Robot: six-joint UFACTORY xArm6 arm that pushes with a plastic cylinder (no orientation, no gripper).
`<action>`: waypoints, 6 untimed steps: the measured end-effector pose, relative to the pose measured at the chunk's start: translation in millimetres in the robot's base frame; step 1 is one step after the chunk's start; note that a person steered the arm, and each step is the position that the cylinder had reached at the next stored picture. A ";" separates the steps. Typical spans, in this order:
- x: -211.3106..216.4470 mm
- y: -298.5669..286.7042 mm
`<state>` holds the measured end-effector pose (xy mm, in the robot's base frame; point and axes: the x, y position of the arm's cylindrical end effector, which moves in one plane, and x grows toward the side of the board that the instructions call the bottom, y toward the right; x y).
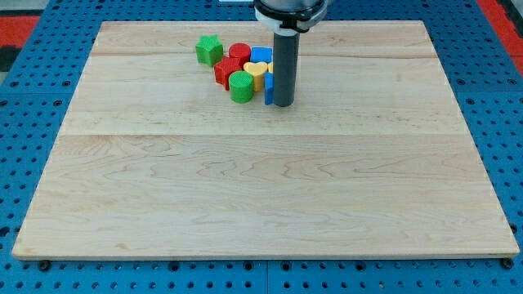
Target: Move the arm towards the top
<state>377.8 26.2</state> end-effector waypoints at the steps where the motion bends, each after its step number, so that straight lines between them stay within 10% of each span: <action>1: 9.2 13.6; 2: 37.3 72.1; 3: -24.9 133.0; 6: -164.8 36.7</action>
